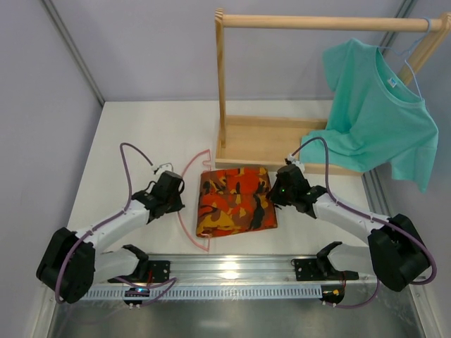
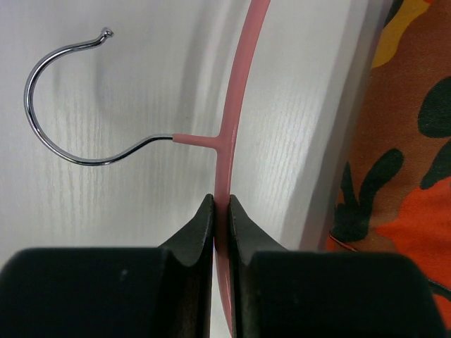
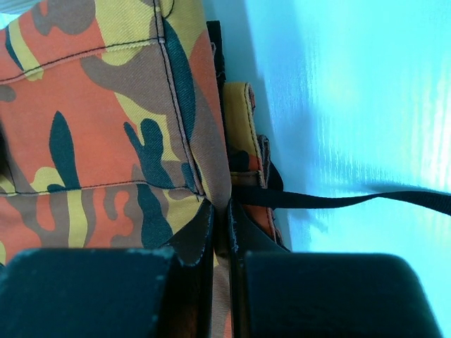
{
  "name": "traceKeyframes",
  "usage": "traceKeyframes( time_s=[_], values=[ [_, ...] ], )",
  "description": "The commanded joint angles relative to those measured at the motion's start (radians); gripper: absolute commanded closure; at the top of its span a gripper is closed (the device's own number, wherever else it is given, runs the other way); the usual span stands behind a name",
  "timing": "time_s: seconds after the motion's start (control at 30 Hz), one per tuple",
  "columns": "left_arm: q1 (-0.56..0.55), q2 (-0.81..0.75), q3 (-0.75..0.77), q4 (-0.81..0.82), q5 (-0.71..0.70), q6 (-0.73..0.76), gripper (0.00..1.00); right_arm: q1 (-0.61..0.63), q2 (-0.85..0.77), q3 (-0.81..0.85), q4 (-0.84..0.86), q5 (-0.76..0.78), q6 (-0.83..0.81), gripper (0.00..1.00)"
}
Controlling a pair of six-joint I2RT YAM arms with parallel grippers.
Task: Place the trousers on the hanger
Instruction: Place trousers on hanger
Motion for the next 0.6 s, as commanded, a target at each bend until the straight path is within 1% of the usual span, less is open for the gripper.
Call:
traceKeyframes(
  time_s=[0.0,0.07,0.1,0.27,0.43,0.53,0.57],
  values=[
    [-0.006,-0.081,-0.031,0.016,0.010,-0.029,1.00,-0.020,-0.029,-0.018,-0.040,0.079,-0.015,0.96],
    [-0.008,-0.113,-0.059,0.039,0.058,-0.049,1.00,-0.018,-0.022,-0.024,-0.028,0.075,-0.006,0.96],
    [-0.010,-0.145,-0.065,0.046,0.105,-0.053,1.00,-0.018,-0.022,-0.033,-0.020,0.070,-0.001,0.96],
    [-0.010,-0.221,-0.085,0.014,0.169,-0.081,1.00,-0.020,-0.034,-0.065,0.003,0.072,0.017,0.96],
    [-0.013,-0.189,-0.105,-0.008,0.181,-0.084,1.00,-0.018,-0.032,-0.055,0.003,0.062,0.008,0.96],
    [-0.013,-0.132,-0.097,-0.054,0.153,-0.095,1.00,-0.020,-0.040,0.008,-0.055,0.079,-0.018,0.96],
    [-0.013,-0.110,-0.098,-0.049,0.156,-0.095,1.00,-0.018,-0.045,0.023,-0.104,0.110,-0.024,0.96]
  ],
)
